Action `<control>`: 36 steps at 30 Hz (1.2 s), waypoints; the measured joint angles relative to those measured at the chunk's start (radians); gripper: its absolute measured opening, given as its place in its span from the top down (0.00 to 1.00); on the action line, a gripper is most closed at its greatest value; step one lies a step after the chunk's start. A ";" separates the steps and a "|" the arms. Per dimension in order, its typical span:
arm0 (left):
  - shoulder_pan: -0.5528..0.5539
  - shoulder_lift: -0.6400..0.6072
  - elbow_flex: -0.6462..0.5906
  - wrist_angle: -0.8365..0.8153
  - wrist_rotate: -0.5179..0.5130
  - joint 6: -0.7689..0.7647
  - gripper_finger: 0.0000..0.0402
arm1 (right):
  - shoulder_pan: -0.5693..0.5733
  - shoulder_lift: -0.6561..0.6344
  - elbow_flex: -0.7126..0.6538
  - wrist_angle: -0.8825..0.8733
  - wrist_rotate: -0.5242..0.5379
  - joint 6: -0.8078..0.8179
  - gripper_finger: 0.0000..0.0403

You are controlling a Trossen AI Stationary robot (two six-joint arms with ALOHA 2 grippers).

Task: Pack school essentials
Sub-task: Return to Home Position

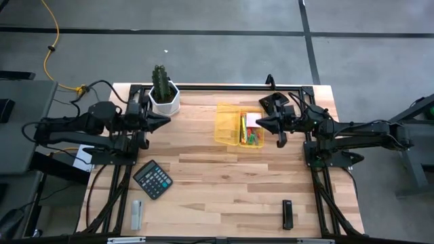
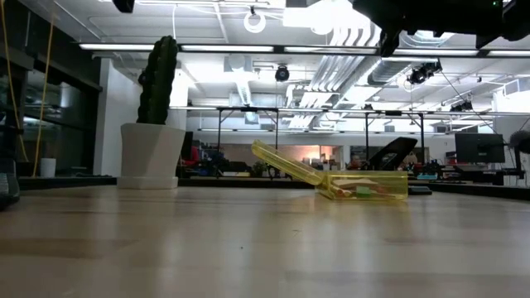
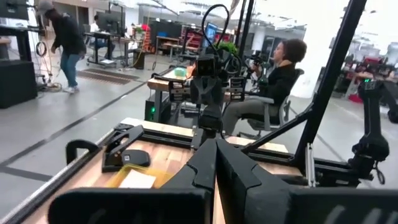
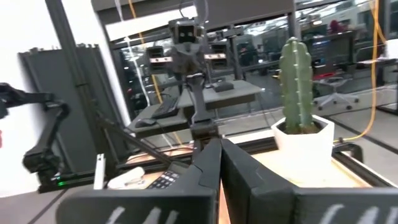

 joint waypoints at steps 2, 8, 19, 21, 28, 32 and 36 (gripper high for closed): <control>0.000 -0.023 -0.049 0.042 -0.001 -0.023 1.00 | 0.000 0.000 0.000 0.000 -0.023 0.005 1.00; 0.000 -0.101 -0.183 0.157 -0.005 -0.076 1.00 | 0.001 0.000 0.000 0.000 -0.046 0.043 1.00; 0.042 -0.258 -0.230 0.052 -0.033 -0.105 1.00 | 0.001 0.000 0.000 0.000 -0.048 0.047 1.00; 0.049 -0.290 -0.230 0.016 -0.031 -0.104 1.00 | 0.001 0.000 0.000 0.000 -0.050 0.066 1.00; 0.057 -0.366 -0.231 -0.055 -0.030 -0.098 1.00 | 0.001 0.000 0.000 0.000 -0.073 0.110 1.00; 0.057 -0.367 -0.264 0.001 -0.028 -0.108 1.00 | 0.000 0.000 0.000 0.000 -0.073 0.112 1.00; 0.056 -0.376 -0.388 0.136 -0.015 -0.149 1.00 | 0.000 0.000 0.000 0.000 -0.075 0.112 1.00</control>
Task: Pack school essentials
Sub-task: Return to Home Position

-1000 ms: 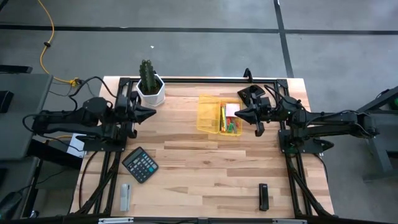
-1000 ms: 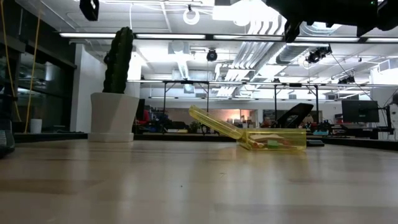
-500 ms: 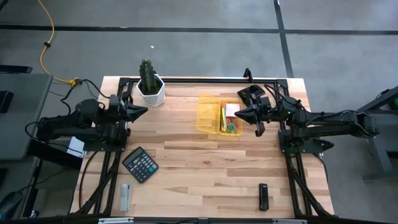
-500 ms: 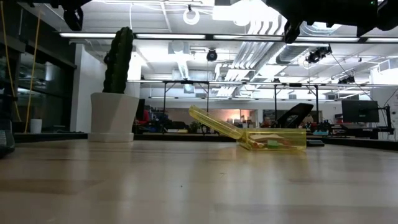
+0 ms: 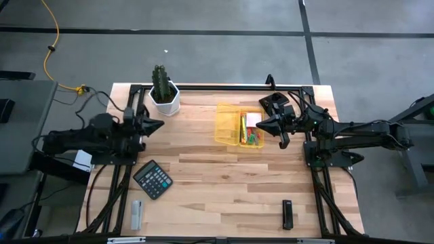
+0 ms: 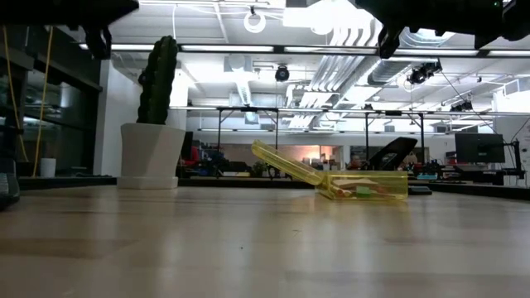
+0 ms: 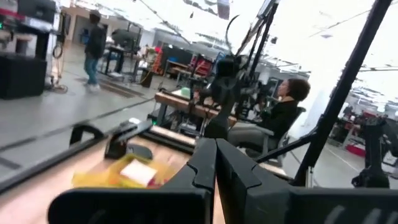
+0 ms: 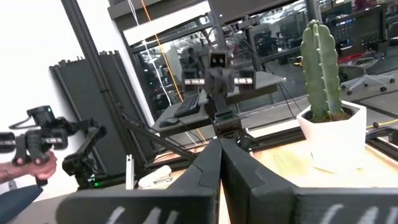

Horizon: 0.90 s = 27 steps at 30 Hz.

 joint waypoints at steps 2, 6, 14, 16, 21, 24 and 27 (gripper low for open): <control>0.000 -0.012 -0.058 0.030 -0.014 -0.030 1.00 | 0.000 0.000 0.000 0.000 -0.002 0.000 1.00; 0.000 -0.058 -0.145 0.084 -0.024 -0.058 1.00 | 0.000 0.000 0.000 -0.001 -0.015 0.023 1.00; 0.000 -0.173 -0.268 0.126 -0.091 -0.066 1.00 | 0.000 0.000 0.000 -0.008 -0.027 0.053 1.00; 0.000 -0.170 -0.300 0.124 -0.104 -0.094 1.00 | 0.000 0.000 0.000 -0.009 -0.027 0.073 1.00; 0.000 -0.149 -0.298 0.072 -0.138 -0.104 1.00 | 0.000 0.000 0.000 -0.008 -0.027 0.078 1.00; 0.000 -0.150 -0.297 0.070 -0.146 -0.099 1.00 | 0.000 0.000 0.000 -0.009 -0.027 0.068 1.00; 0.000 -0.149 -0.297 0.063 -0.146 -0.092 1.00 | 0.000 0.000 0.000 -0.008 -0.027 0.049 1.00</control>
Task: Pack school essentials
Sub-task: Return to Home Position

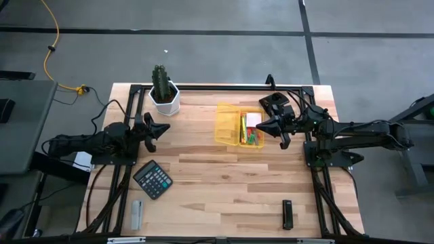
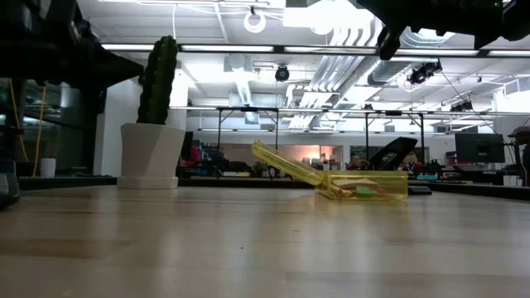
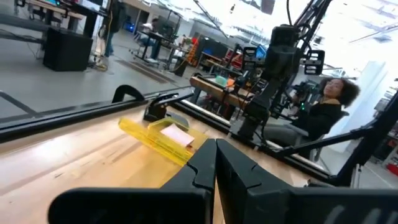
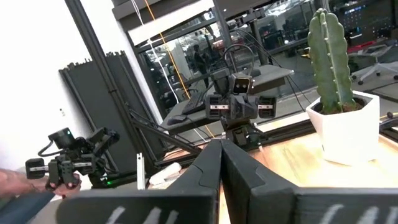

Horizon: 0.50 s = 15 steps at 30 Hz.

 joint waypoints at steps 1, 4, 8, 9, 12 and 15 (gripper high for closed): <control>0.000 0.000 0.000 -0.001 0.000 0.005 1.00 | 0.000 0.000 0.000 0.000 0.000 -0.005 1.00; 0.000 0.001 0.000 -0.026 0.002 0.035 1.00 | 0.000 0.000 0.000 0.000 0.000 -0.009 1.00; 0.000 0.004 0.000 -0.025 0.020 0.111 1.00 | 0.000 0.000 0.000 0.000 -0.004 -0.030 1.00; 0.000 0.005 0.000 -0.026 0.030 0.128 1.00 | 0.000 0.000 0.000 0.000 -0.003 -0.030 1.00; 0.000 0.006 0.000 -0.031 0.078 0.177 1.00 | 0.000 0.000 0.000 0.000 -0.003 -0.029 1.00; -0.001 0.014 0.000 -0.035 0.102 0.233 1.00 | 0.000 0.000 0.000 0.000 -0.004 -0.018 1.00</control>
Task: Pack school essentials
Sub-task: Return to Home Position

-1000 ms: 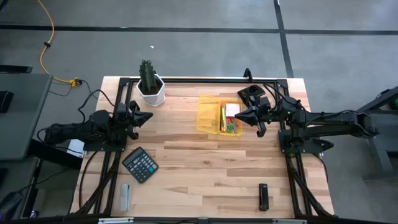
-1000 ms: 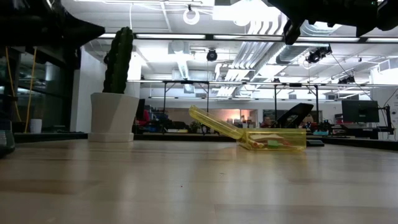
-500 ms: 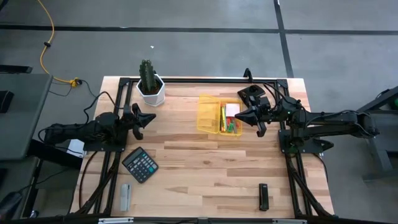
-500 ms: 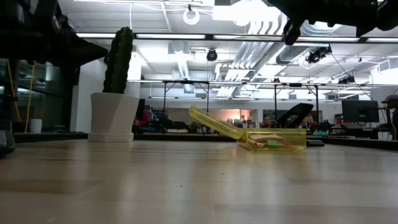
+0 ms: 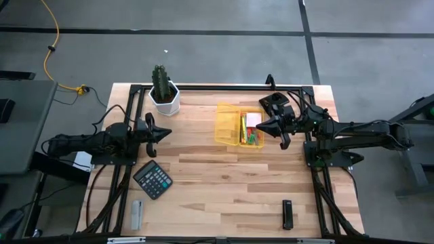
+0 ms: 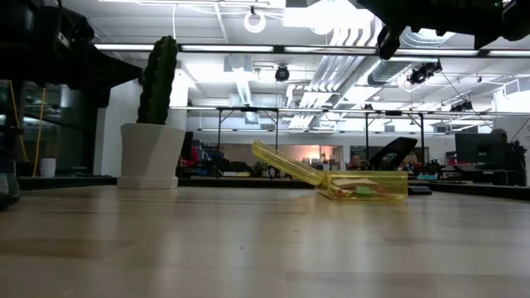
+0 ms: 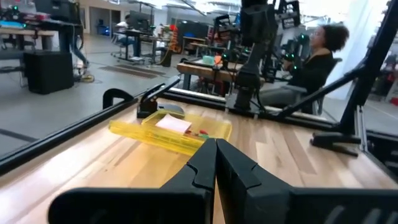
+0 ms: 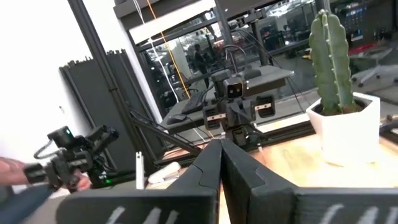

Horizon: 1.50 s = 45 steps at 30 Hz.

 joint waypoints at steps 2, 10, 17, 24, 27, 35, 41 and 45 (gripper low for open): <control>0.000 0.002 0.000 0.000 0.003 0.016 1.00 | -0.001 0.000 0.000 0.000 0.000 0.046 1.00; 0.000 0.002 0.000 0.000 0.003 0.020 1.00 | 0.003 -0.065 0.000 -0.036 0.000 0.010 1.00; 0.000 0.002 0.000 0.000 0.003 0.020 1.00 | 0.020 -0.246 -0.007 -0.239 0.018 -0.091 1.00; 0.000 0.002 0.000 0.000 0.003 0.020 1.00 | 0.111 -0.486 -0.175 -0.237 0.137 -0.062 1.00; 0.001 0.002 0.000 0.000 0.003 0.020 1.00 | 0.145 -0.582 -0.238 -0.231 0.156 -0.057 1.00; 0.001 0.002 0.000 0.000 0.002 0.020 1.00 | 0.164 -0.797 -0.338 -0.229 0.140 -0.081 1.00; 0.001 0.002 0.000 0.001 0.003 0.020 1.00 | 0.160 -0.788 -0.363 -0.263 0.101 -0.066 1.00; 0.001 0.002 0.000 0.000 0.003 0.020 1.00 | 0.159 -0.794 -0.364 -0.293 0.075 -0.087 1.00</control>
